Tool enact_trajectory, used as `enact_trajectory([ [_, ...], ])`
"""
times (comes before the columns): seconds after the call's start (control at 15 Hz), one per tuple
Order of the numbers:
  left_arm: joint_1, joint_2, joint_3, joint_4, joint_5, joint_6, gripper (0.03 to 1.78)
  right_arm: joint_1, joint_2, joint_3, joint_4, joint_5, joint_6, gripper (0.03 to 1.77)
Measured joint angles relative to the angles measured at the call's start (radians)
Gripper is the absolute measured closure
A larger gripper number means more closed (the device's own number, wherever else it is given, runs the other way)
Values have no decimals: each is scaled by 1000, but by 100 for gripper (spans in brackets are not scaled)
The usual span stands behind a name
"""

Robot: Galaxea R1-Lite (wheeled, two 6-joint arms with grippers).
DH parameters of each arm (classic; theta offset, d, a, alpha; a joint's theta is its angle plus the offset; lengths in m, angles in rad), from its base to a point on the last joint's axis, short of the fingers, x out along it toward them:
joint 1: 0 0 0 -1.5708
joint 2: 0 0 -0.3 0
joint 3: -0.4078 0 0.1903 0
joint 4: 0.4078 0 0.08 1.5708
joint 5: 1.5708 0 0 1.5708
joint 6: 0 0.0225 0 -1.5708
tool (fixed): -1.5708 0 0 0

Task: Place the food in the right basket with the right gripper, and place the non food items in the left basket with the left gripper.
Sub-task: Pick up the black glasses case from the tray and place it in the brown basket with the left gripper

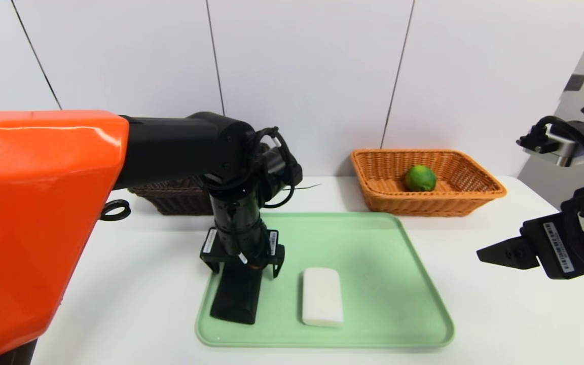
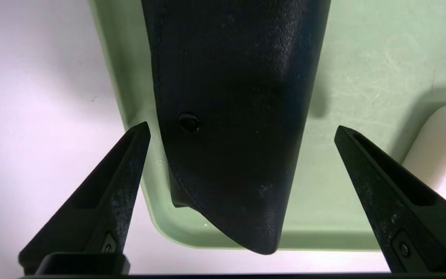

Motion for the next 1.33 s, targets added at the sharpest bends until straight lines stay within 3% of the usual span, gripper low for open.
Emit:
enact_trajectory([
  [1.0,0,46,-14,-3,-1,-1,12,3,-36,68,0,2,0,10],
  [1.33,-1,47,-15,-2,-2,-3,80,4,-55,82,0,3,1,10],
])
